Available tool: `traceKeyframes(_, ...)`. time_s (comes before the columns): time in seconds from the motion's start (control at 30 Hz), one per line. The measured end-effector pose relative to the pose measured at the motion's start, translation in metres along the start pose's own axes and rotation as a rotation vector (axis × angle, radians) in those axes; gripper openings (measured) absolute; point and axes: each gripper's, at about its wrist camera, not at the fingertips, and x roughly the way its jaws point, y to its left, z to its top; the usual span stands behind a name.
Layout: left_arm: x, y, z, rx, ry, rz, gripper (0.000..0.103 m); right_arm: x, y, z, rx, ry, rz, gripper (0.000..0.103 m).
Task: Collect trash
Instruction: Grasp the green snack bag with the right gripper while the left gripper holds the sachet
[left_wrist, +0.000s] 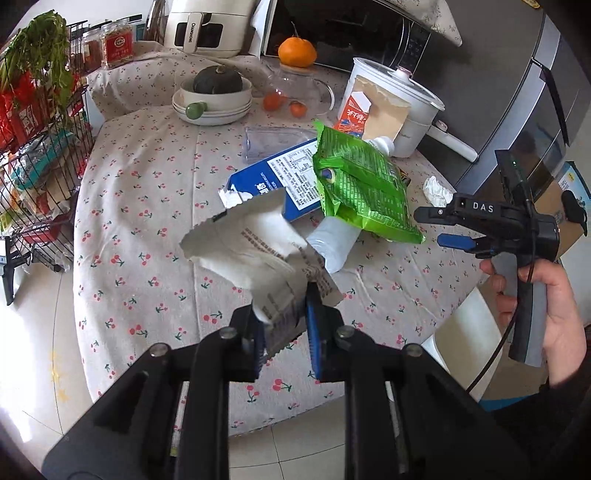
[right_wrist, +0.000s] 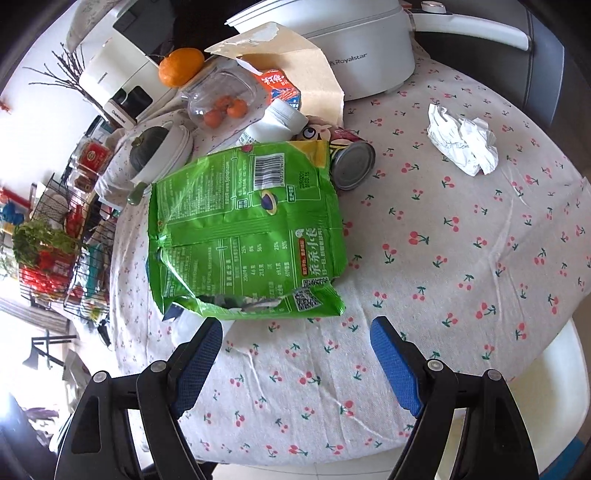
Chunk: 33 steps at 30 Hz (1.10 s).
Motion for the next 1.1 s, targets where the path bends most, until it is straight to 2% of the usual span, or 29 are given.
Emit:
traceKeyframes(0.17,0.0,0.0,0.001,-0.001,0.003,-0.006,0.022,0.014,-0.009,0.022,0.038,-0.064,0.029,0.084)
traceKeyframes(0.27,0.003,0.002,0.002,-0.011,0.008,-0.006,0.022,0.03,-0.015,0.032,0.047,-0.062,0.054,0.084)
traceKeyframes(0.37,0.006,0.003,0.003,-0.016,0.017,0.003,0.022,0.049,-0.015,0.035,0.04,-0.05,0.044,0.083)
traceKeyframes(0.4,0.007,0.003,0.004,-0.015,0.019,0.006,0.022,0.055,-0.016,0.035,0.037,-0.045,0.04,0.079)
traceKeyframes(0.43,0.007,0.003,0.004,-0.015,0.02,0.008,0.022,0.06,-0.015,0.033,0.034,-0.037,0.041,0.063)
traceKeyframes(0.5,0.008,0.003,0.005,-0.014,0.022,0.014,0.022,0.063,-0.014,0.032,0.021,-0.025,0.051,0.043)
traceKeyframes(0.6,0.009,0.003,0.005,-0.016,0.026,0.013,0.022,0.054,-0.003,0.028,-0.05,-0.041,0.053,0.02)
traceKeyframes(0.67,0.008,0.001,0.004,-0.017,0.024,0.012,0.022,0.044,0.005,0.025,-0.095,-0.061,0.053,0.01)
traceKeyframes(0.87,0.006,-0.005,0.002,-0.007,0.018,-0.007,0.022,-0.003,0.023,0.01,-0.185,-0.116,0.065,0.008)
traceKeyframes(1.1,0.0,-0.02,0.0,0.03,-0.004,-0.043,0.022,-0.078,0.018,-0.017,-0.239,-0.224,0.086,0.007)
